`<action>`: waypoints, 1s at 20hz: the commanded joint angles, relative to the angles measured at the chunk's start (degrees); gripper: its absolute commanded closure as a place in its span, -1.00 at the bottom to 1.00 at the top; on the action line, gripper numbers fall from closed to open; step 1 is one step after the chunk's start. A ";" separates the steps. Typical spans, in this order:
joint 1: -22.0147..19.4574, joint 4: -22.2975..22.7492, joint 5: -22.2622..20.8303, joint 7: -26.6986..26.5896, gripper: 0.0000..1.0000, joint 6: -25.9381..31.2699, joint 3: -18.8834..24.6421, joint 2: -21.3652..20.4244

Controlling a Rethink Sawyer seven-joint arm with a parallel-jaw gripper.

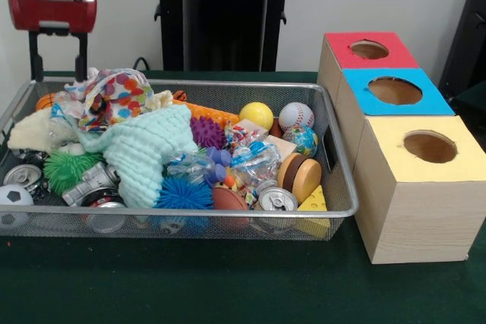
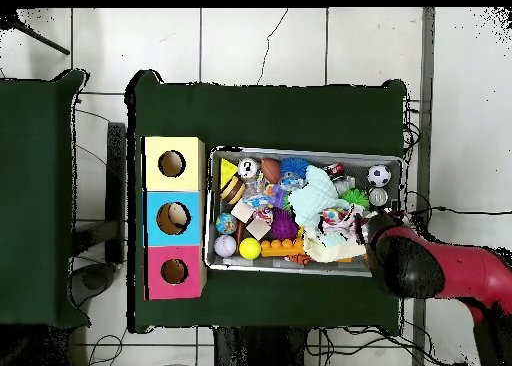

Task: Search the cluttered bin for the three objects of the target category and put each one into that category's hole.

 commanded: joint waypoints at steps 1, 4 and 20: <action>-1.41 5.93 5.76 -12.18 -1.00 10.43 9.06 -6.56; -1.73 6.51 5.67 -10.95 -1.00 9.70 10.15 -6.58; 0.29 10.95 10.89 -1.04 -1.00 7.10 12.91 -6.88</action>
